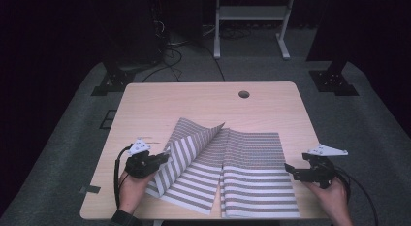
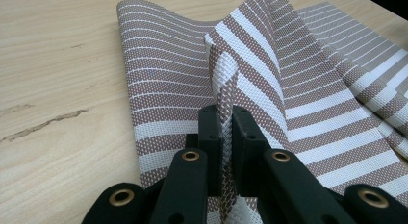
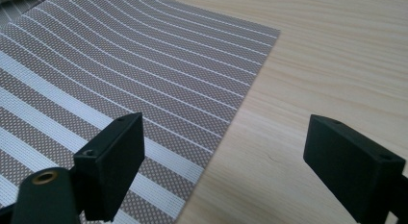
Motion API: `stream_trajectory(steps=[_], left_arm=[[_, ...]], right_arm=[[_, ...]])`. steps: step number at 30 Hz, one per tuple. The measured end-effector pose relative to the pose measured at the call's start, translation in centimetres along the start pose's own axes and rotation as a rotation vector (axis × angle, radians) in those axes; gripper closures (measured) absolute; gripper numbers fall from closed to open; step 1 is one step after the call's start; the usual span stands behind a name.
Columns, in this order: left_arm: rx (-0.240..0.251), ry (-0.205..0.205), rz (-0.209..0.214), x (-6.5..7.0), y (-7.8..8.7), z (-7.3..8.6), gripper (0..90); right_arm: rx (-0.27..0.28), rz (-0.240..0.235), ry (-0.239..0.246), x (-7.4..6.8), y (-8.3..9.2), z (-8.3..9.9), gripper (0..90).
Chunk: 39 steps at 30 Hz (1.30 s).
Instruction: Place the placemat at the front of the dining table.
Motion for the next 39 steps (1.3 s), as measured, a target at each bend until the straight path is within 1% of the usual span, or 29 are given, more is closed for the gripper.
stream_trajectory(steps=[4, 5, 7, 8, 11, 14, 15, 17, 18, 19, 20, 21, 23, 25, 26, 27, 30, 31, 33, 37, 39], left_arm=[[-0.001, -0.004, 0.002, 0.0, 0.1, 0.0, 84.4], [-0.001, -0.005, 0.002, 0.1, 0.1, 0.0, 84.5], [-0.001, -0.002, 0.001, 0.0, 0.0, 0.0, 84.5], [-0.001, -0.002, 0.001, 0.0, 0.0, 0.0, 84.5], [-0.002, -0.006, 0.002, 0.1, 0.0, -0.1, 84.5], [-0.004, -0.008, 0.002, 0.1, 0.0, -0.1, 84.5], [-0.005, -0.006, 0.002, 0.1, 0.0, 0.0, 84.5], [-0.008, -0.005, 0.003, 0.1, -0.1, 0.0, 84.5], [-0.008, -0.005, 0.004, 0.1, -0.1, 0.0, 84.5], [-0.008, -0.006, 0.004, 0.1, -0.1, 0.0, 84.5], [-0.006, -0.008, 0.004, 0.1, 0.0, 0.0, 84.5], [-0.004, -0.009, 0.005, 0.1, 0.0, -0.1, 84.5], [-0.002, -0.008, 0.004, 0.1, 0.0, -0.1, 84.5], [-0.002, -0.006, 0.005, 0.1, 0.0, -0.1, 84.5], [-0.002, -0.005, 0.004, 0.1, 0.0, -0.1, 84.5], [-0.002, -0.004, 0.005, 0.1, 0.0, -0.1, 84.5], [-0.002, -0.004, 0.004, 0.1, 0.0, -0.1, 84.5], [-0.003, -0.003, 0.005, 0.1, 0.0, -0.1, 84.5], [-0.007, -0.003, 0.005, 0.1, 0.0, 0.0, 84.5], [-0.007, 0.000, 0.007, 0.1, -0.1, 0.0, 84.5], [-0.007, -0.002, 0.008, 0.2, -0.1, 0.0, 84.5]], right_arm=[[-0.007, -0.011, 0.022, -1.0, -0.6, -0.7, 15.9], [-0.008, -0.019, 0.026, -1.3, -0.7, -0.9, 19.3], [-0.006, -0.047, 0.024, -1.9, -0.8, -1.5, 21.1], [-0.006, -0.047, 0.024, -1.9, -0.8, -1.5, 21.1], [0.011, -0.083, 0.007, -2.7, -1.1, -2.7, 24.5], [0.027, -0.086, 0.022, -3.3, -1.4, -3.7, 25.4], [0.030, -0.094, 0.026, -3.5, -1.5, -4.0, 26.4], [0.040, -0.112, 0.020, -4.1, -1.9, -4.8, 27.0], [0.042, -0.113, 0.027, -4.4, -2.1, -5.1, 27.0], [0.043, -0.119, 0.045, -4.9, -2.5, -5.6, 27.1], [0.043, -0.119, 0.045, -4.9, -2.5, -5.6, 27.1], [0.042, -0.125, 0.055, -5.4, -2.8, -5.9, 27.4], [0.045, -0.144, 0.061, -6.0, -3.2, -6.5, 31.0], [0.047, -0.162, 0.076, -6.9, -3.9, -7.2, 32.2], [0.047, -0.162, 0.076, -6.9, -3.9, -7.2, 32.2], [0.048, -0.171, 0.075, -7.2, -4.2, -7.5, 32.5], [0.064, -0.214, 0.042, -7.9, -4.9, -8.3, 35.0], [0.061, -0.224, 0.034, -8.1, -5.2, -8.4, 35.0], [0.041, -0.238, 0.037, -8.6, -5.8, -8.8, 35.2], [0.050, -0.263, 0.025, -9.5, -6.6, -9.7, 36.9], [0.031, -0.268, 0.041, -10.0, -7.3, -9.9, 36.5]])
Point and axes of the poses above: each handheld gripper's, and its own axes: y roughly backward along the jaws, z roughly out of its underside, x roughly to its right, the point moved 9 cm from there along -y, roughly forward along the jaws, and after that the axes turned 8 degrees about z, right-handed, at the moved point
